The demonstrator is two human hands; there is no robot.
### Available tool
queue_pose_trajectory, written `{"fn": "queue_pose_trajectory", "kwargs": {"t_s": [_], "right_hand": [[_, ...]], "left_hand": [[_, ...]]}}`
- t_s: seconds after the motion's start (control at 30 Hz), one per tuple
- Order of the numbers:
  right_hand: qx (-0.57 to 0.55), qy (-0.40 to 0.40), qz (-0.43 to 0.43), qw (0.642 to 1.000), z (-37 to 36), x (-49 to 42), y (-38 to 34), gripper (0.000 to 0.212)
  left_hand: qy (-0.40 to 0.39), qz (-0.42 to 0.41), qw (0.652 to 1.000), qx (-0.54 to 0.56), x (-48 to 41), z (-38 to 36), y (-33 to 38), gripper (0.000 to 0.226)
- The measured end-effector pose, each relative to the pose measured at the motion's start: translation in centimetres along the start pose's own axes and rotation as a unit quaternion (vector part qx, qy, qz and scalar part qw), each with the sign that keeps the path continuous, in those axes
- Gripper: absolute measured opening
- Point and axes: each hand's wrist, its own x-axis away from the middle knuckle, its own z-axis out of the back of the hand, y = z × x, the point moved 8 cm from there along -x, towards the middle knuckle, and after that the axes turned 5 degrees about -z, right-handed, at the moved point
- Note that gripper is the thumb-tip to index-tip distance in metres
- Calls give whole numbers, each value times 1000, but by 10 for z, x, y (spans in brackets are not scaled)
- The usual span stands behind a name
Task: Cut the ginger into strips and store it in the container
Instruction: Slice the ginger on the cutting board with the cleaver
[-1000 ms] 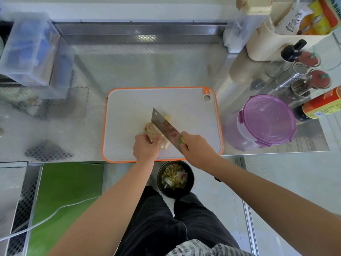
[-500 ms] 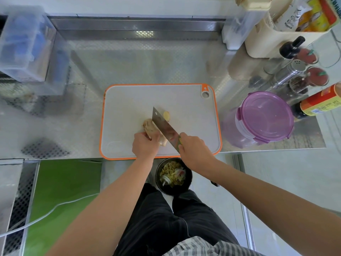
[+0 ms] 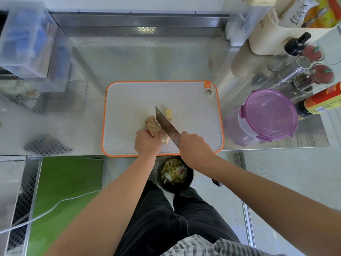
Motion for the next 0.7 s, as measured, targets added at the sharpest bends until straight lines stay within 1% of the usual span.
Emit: {"fn": "queue_pose_trajectory", "kwargs": {"t_s": [0.13,0.27,0.37,0.47,0.6,0.7], "right_hand": [[5,4,6,1000,0,-3,1,8],[20,1,26,999,3,-3,2,11],[29,10,31,999,3,-7,-1,14],[10,4,28,1000,-4,-18,-6,13],[-15,13,25,999,-10,-28,-2,8],[-20,12,35,999,-16,-30,-1,9]], "left_hand": [[4,2,1000,-1,-1,0,-1,64],[-2,3,1000,-7,1,2,4,52],[5,3,1000,-6,1,4,6,51],[4,-1,1000,-7,3,4,7,45],[8,-3,1000,-6,3,5,7,54],[0,-1,1000,-10,3,4,5,54]]}}
